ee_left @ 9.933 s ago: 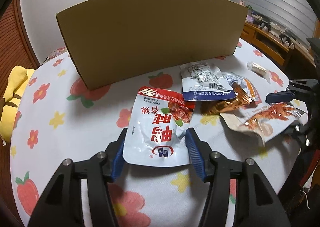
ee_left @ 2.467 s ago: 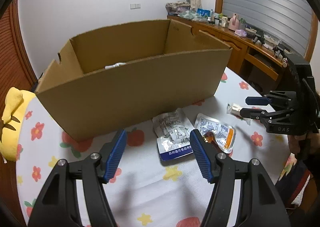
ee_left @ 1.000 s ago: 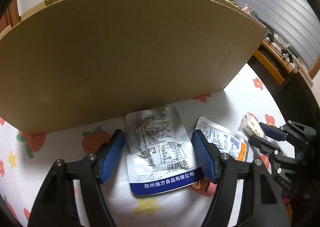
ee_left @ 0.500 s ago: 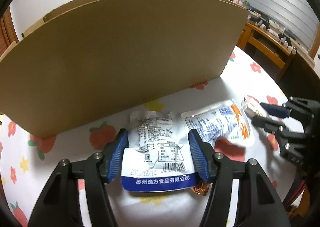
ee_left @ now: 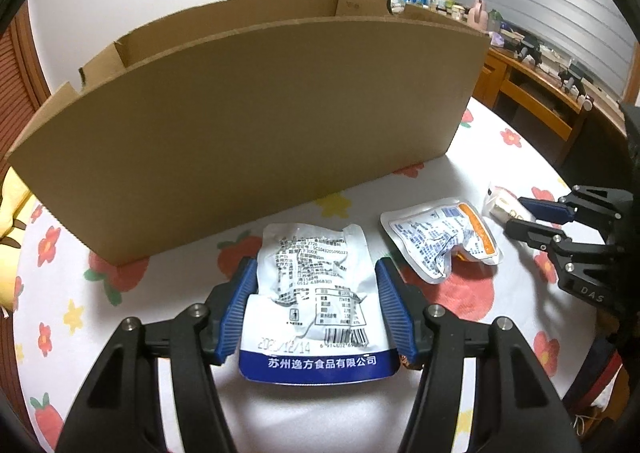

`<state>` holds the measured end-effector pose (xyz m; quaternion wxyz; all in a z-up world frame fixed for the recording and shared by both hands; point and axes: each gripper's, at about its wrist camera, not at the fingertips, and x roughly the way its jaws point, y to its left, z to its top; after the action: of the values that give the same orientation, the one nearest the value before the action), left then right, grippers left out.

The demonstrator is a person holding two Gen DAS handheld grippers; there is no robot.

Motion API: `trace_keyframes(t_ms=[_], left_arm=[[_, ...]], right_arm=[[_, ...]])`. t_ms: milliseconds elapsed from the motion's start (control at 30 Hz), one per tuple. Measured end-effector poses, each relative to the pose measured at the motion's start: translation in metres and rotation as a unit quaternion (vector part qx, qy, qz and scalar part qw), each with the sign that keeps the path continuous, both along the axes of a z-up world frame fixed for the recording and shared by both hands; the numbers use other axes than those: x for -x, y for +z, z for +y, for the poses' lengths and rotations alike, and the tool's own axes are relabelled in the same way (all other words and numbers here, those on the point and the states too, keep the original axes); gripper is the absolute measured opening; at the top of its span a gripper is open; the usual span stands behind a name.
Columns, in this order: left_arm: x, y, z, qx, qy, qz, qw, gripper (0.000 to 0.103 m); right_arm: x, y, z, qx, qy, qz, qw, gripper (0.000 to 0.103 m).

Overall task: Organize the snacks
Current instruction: 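Grasp the small wrapped white bar with the right tool while the left tool grasps the blue-banded pouch, then lift and carry both held snacks over the cardboard box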

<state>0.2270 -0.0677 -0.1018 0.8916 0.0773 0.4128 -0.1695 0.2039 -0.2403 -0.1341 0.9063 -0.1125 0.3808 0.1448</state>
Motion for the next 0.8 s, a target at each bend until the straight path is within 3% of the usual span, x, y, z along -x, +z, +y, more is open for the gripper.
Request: trace_keyframes(t_ms=[500, 800], left_arm=[[0.024, 0.025, 0.018, 0.026, 0.000, -0.036, 0.9990, 0.060], [0.036, 0.043, 0.028, 0.036, 0.002, -0.058, 0.9976, 0.060]], right_arm=[[0.000, 0.000, -0.002, -0.007, 0.004, 0.001, 1.000, 0.019], [-0.002, 0.007, -0.012, -0.039, 0.001, -0.003, 0.999, 0.019]])
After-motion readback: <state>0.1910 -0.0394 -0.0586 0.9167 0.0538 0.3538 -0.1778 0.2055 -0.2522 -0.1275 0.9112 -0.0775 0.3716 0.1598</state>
